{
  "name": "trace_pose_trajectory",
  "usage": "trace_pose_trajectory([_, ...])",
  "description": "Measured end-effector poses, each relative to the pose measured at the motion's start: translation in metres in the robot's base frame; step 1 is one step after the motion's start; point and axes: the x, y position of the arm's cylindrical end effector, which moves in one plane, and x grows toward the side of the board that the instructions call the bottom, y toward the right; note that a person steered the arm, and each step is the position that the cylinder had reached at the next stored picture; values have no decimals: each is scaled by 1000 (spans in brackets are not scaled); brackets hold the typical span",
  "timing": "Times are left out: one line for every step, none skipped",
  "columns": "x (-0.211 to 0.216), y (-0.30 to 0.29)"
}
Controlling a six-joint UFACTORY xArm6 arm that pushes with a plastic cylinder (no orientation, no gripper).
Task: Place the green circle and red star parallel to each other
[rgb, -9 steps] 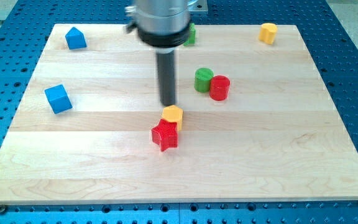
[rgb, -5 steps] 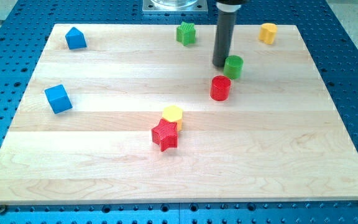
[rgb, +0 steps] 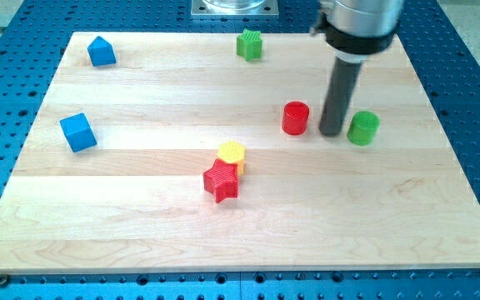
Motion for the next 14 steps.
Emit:
trace_pose_trajectory([14, 41])
trace_pose_trajectory([15, 51])
trace_pose_trajectory([15, -3])
trace_pose_trajectory([12, -44])
trace_pose_trajectory([16, -106])
trace_pose_trajectory([17, -161])
trace_pose_trajectory([50, -230])
trace_pose_trajectory([78, -240])
trace_pose_trajectory([101, -220])
trace_pose_trajectory([124, -189])
trace_pose_trajectory([139, -184])
trace_pose_trajectory([141, -105])
trace_pose_trajectory([143, -56])
trace_pose_trajectory([144, -105])
